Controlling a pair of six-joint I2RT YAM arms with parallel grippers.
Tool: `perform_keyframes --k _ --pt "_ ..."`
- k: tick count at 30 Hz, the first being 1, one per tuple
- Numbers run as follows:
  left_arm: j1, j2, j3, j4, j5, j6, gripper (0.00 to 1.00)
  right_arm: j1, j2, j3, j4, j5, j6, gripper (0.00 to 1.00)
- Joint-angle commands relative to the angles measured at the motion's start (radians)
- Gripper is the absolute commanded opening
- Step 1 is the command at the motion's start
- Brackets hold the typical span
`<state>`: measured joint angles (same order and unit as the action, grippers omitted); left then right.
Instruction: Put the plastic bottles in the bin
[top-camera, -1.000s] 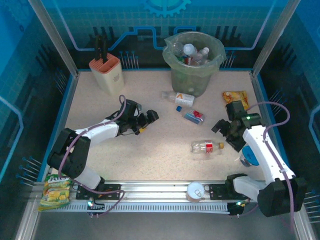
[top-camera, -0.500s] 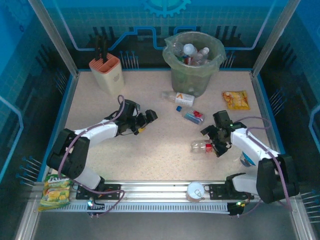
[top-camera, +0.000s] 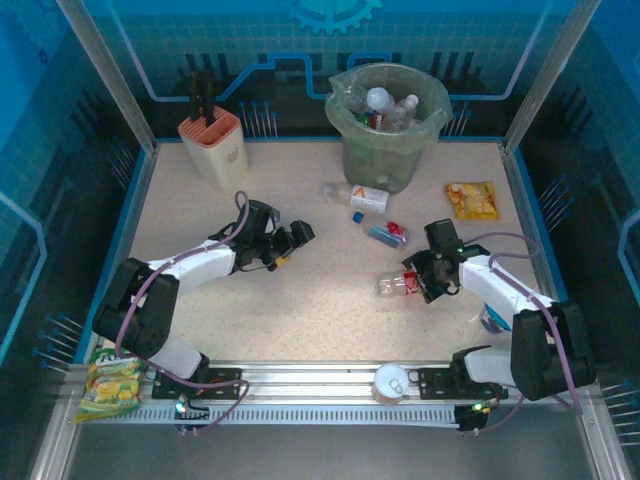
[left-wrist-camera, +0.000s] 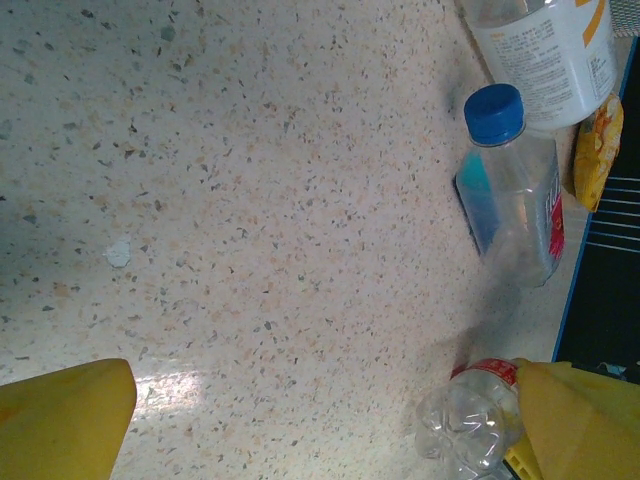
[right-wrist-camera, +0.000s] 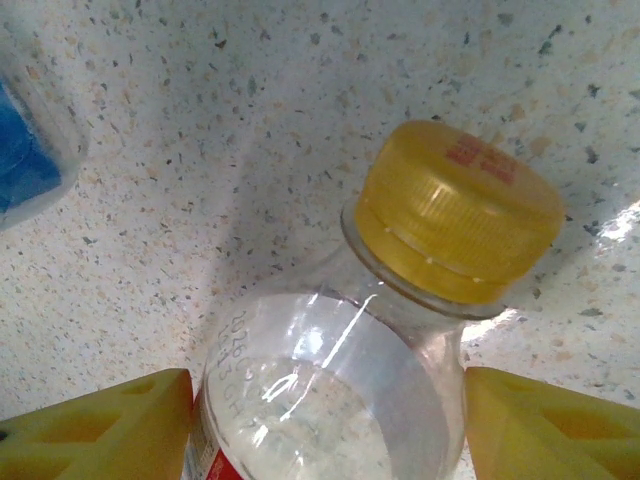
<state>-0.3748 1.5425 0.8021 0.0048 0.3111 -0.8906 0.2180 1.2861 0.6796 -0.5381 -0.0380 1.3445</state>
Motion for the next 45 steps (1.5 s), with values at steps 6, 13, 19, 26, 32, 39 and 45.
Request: perform_keyframes --k 6,13,19,26,32,39,45 --pt "0.01 0.01 0.036 -0.022 0.013 0.021 0.99 0.004 -0.056 0.061 -0.065 0.016 -0.063 0.64" --pt "0.01 0.024 0.04 -0.021 0.017 0.021 0.99 -0.022 -0.101 0.157 -0.166 0.032 -0.146 0.61" --pt "0.009 0.033 0.046 -0.018 0.014 0.011 0.99 -0.033 -0.141 0.332 -0.245 0.121 -0.294 0.58" --pt "0.008 0.013 0.034 -0.018 0.0 -0.007 0.99 -0.054 -0.096 0.586 -0.208 0.172 -0.466 0.57" --pt "0.008 -0.001 0.02 -0.011 -0.001 -0.024 0.99 -0.063 0.042 0.814 -0.001 0.167 -0.556 0.55" --pt "-0.001 -0.083 -0.002 -0.071 -0.044 -0.008 0.99 -0.068 0.274 1.08 0.178 0.162 -0.613 0.55" --pt "-0.001 -0.161 -0.047 -0.096 -0.066 -0.01 0.99 -0.068 0.514 1.372 0.13 0.179 -0.685 0.56"
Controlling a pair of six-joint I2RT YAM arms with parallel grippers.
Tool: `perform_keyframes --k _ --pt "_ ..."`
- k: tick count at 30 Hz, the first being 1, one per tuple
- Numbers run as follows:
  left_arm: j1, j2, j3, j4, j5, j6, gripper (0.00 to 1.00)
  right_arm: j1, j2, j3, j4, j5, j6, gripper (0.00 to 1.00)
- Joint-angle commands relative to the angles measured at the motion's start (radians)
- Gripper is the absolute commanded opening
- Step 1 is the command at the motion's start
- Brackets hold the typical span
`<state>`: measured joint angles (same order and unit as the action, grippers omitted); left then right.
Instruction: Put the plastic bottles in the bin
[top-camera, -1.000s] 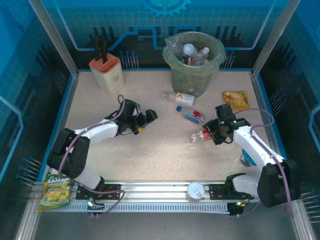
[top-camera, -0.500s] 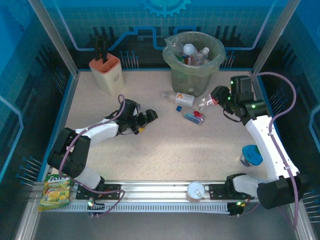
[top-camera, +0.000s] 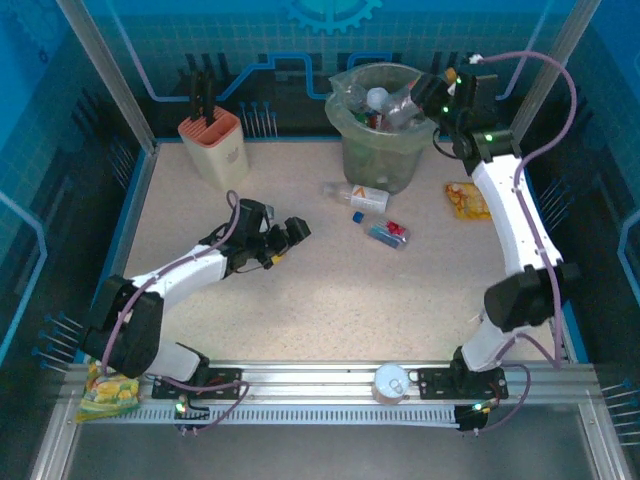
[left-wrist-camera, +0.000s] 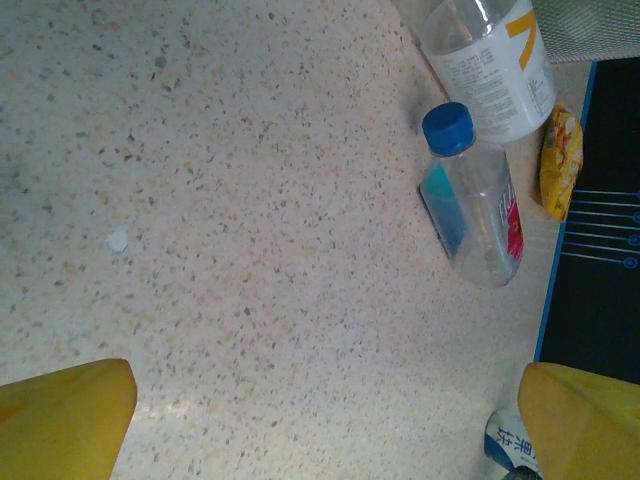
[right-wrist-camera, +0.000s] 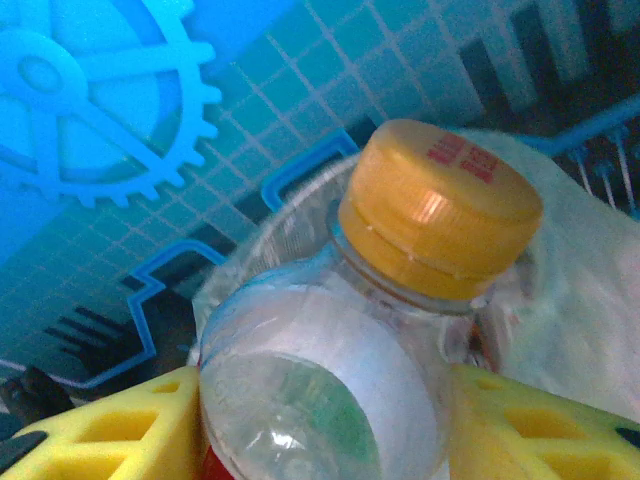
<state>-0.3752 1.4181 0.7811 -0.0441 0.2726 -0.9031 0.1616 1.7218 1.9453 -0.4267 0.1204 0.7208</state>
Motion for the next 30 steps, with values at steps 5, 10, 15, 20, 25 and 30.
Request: perform_keyframes --k 5,10,15,20,25,30 --pt "-0.001 -0.059 -0.035 -0.049 -0.029 -0.005 0.99 -0.004 0.244 0.287 -0.063 0.035 -0.095 0.57" --pt "-0.001 -0.07 -0.023 -0.063 -0.03 0.003 0.99 -0.003 0.378 0.425 -0.144 -0.001 -0.096 0.58" --pt "0.0 -0.083 -0.034 -0.057 -0.033 -0.003 0.99 -0.001 0.514 0.557 -0.211 -0.048 -0.089 0.6" --pt "0.0 -0.094 -0.048 -0.058 -0.037 -0.005 0.99 -0.003 0.588 0.607 -0.239 -0.071 -0.074 0.69" --pt "0.0 -0.106 -0.054 -0.065 -0.045 -0.004 0.99 -0.007 0.579 0.618 -0.254 -0.082 -0.091 0.93" --pt "0.0 -0.104 -0.055 -0.065 -0.047 -0.003 0.99 -0.009 0.539 0.634 -0.272 -0.075 -0.142 1.0"
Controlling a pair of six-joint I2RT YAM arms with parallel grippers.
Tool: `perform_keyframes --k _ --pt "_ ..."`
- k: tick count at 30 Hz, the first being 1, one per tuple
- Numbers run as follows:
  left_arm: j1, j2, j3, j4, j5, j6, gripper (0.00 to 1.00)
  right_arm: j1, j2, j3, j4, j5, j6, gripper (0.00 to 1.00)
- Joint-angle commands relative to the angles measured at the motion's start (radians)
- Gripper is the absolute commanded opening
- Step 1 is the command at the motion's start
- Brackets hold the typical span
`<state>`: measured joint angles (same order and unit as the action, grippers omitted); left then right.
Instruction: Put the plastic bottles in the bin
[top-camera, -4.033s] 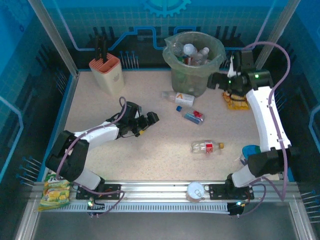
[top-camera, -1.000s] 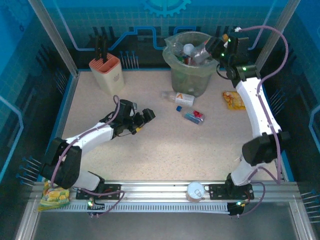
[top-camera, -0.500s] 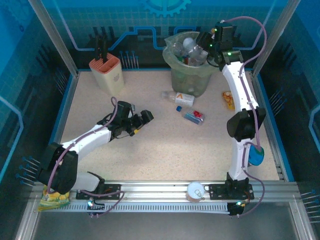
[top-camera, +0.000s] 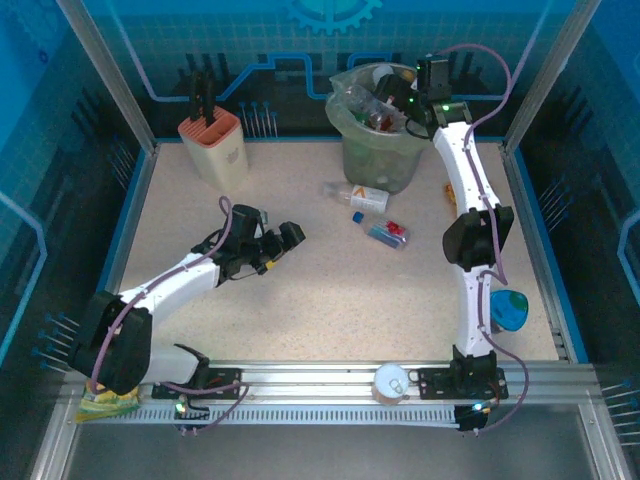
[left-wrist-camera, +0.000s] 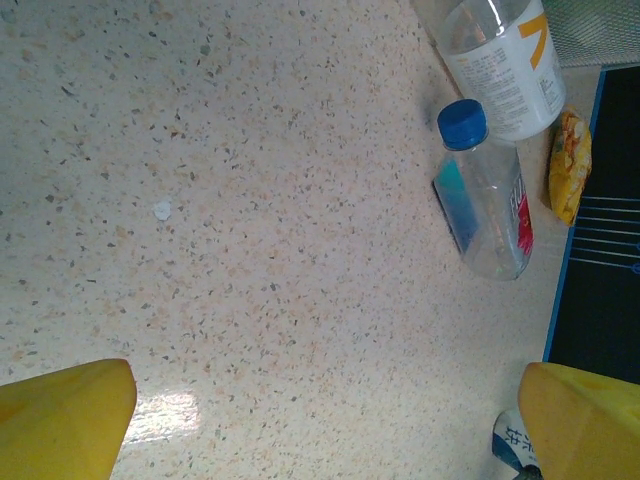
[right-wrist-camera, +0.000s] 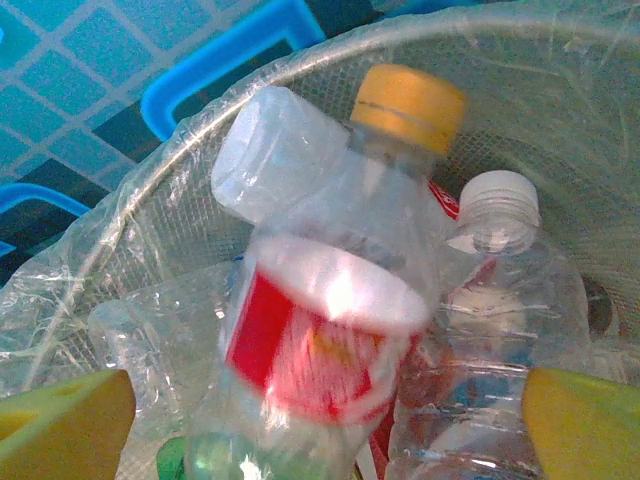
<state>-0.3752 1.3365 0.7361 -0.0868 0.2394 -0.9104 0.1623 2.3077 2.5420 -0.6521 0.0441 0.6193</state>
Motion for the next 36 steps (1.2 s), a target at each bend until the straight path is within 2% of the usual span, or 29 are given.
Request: perform_keyframes --k 1,11,20,22,25,30,36 --pt "0.0 -0.023 -0.01 -0.02 -0.013 0.005 0.99 -0.01 -0.054 0.037 -0.049 0.004 -0.045 1.0" --pt "-0.001 -0.011 -0.003 -0.016 -0.008 0.007 0.99 0.003 -0.155 0.057 -0.08 0.02 -0.173 1.0" --pt "0.001 0.03 0.025 -0.004 0.009 0.014 0.99 0.04 -0.318 0.02 -0.099 -0.034 -0.351 1.0" --pt "0.0 0.031 0.025 -0.002 0.008 0.015 0.99 0.043 -0.389 -0.056 -0.117 -0.086 -0.412 1.0" --pt "0.001 0.031 0.019 -0.001 0.005 0.017 0.99 0.046 -0.545 -0.275 -0.094 -0.145 -0.501 1.0" --pt "0.002 0.041 0.023 -0.008 0.0 0.028 0.99 0.069 -0.782 -0.649 -0.064 -0.107 -0.678 0.99" --pt "0.009 0.061 0.066 -0.033 -0.009 0.054 0.99 0.087 -0.851 -0.839 -0.184 -0.099 -0.798 1.0"
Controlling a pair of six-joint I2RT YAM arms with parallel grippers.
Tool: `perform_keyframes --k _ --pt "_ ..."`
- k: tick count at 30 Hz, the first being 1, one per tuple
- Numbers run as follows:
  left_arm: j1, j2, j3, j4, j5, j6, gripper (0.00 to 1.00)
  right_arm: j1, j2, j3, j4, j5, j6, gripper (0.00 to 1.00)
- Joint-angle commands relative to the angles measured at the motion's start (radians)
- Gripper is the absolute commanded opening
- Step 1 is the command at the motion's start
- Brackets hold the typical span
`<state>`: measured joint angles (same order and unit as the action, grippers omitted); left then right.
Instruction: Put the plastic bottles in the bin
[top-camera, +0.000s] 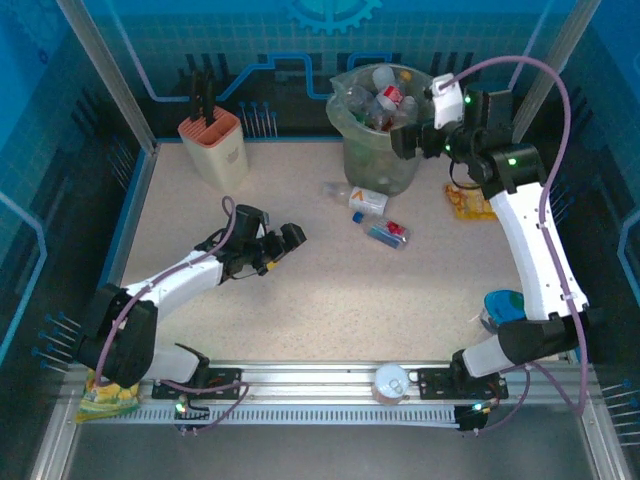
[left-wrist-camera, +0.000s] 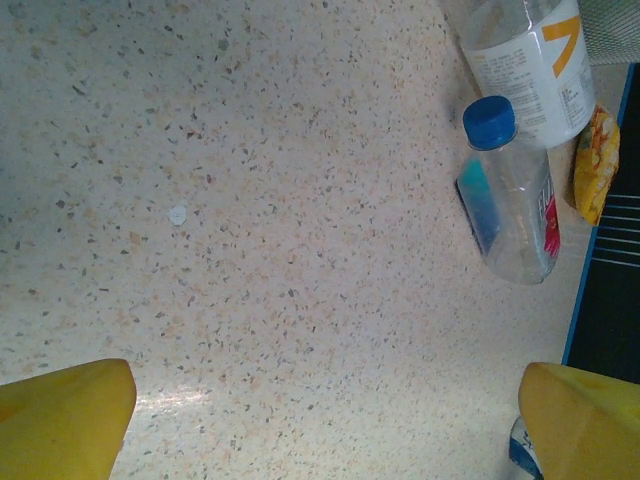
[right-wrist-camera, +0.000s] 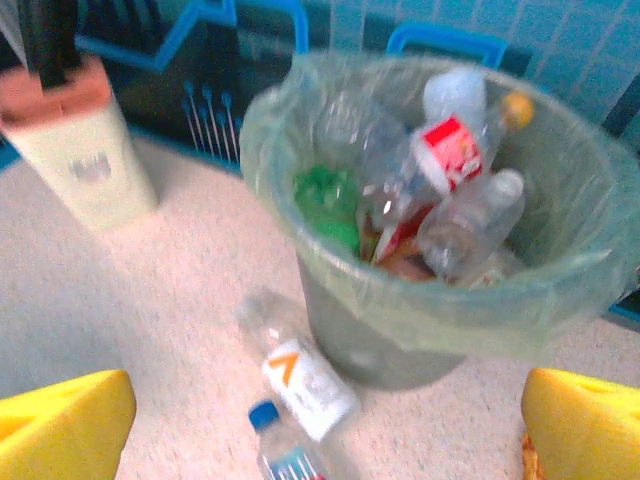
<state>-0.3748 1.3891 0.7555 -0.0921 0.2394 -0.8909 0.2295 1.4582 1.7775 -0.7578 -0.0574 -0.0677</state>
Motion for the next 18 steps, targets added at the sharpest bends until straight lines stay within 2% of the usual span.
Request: perform_keyframes --k 1,7,11,18 --pt "0.01 0.006 0.052 -0.034 -0.012 0.039 0.99 0.026 -0.004 -0.109 -0.087 0.009 -0.13 1.0" --pt "0.013 -0.019 0.05 -0.067 -0.037 0.061 0.99 0.057 0.02 -0.327 -0.064 0.065 -0.185 1.0" --pt "0.016 -0.032 0.022 -0.059 -0.042 0.051 0.99 0.064 0.076 -0.435 0.021 0.101 -0.233 1.0" --pt "0.018 -0.044 0.0 -0.047 -0.038 0.043 0.99 0.071 0.26 -0.465 0.146 0.099 -0.342 1.0"
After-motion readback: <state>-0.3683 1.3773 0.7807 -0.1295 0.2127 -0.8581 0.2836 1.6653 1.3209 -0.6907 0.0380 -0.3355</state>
